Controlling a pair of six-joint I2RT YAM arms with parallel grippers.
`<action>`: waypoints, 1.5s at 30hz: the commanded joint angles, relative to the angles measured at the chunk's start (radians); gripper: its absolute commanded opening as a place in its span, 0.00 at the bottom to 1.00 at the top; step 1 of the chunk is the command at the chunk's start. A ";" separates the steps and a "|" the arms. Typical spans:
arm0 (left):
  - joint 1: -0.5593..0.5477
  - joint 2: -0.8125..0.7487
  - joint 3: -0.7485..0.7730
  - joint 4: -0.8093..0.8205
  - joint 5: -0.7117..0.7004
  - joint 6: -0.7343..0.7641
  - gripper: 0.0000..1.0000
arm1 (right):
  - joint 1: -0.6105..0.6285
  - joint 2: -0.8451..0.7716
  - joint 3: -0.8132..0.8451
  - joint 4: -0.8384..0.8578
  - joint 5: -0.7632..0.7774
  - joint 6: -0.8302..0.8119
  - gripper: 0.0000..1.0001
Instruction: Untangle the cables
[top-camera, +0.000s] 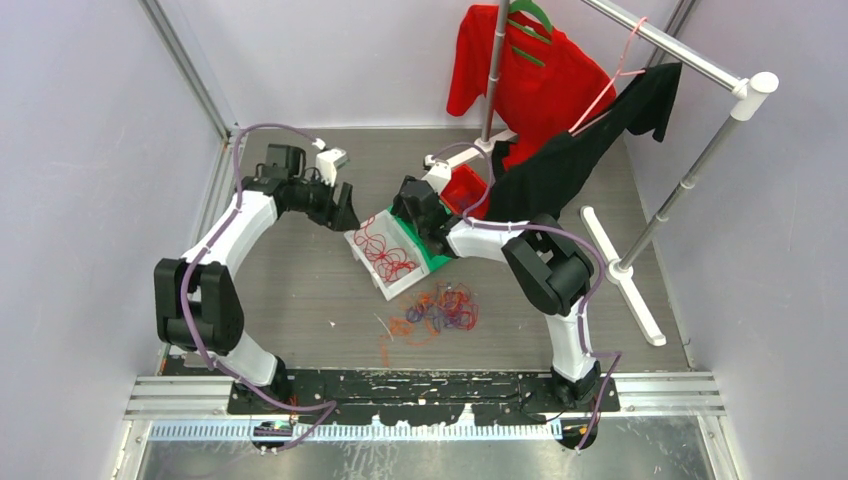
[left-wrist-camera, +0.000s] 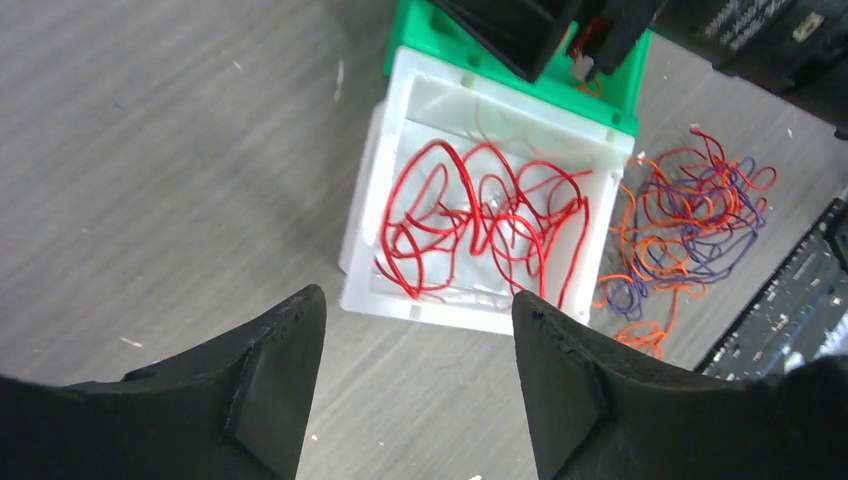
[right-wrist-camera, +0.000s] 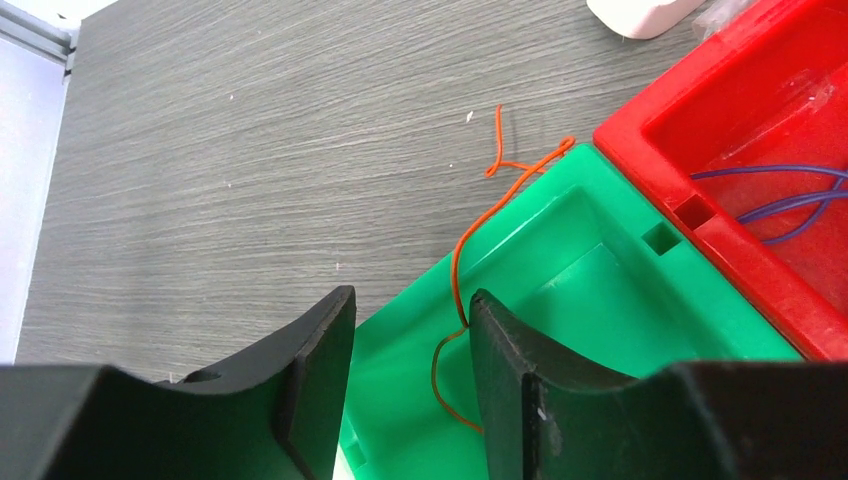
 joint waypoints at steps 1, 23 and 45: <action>0.001 -0.075 -0.060 -0.039 0.084 -0.050 0.71 | -0.009 -0.016 0.001 0.028 0.025 0.015 0.50; -0.052 0.030 -0.193 0.191 -0.158 -0.062 0.37 | -0.091 -0.007 -0.163 0.404 -0.216 0.093 0.51; -0.051 0.048 -0.147 0.174 -0.177 0.072 0.12 | -0.107 0.019 -0.193 0.629 -0.296 0.134 0.07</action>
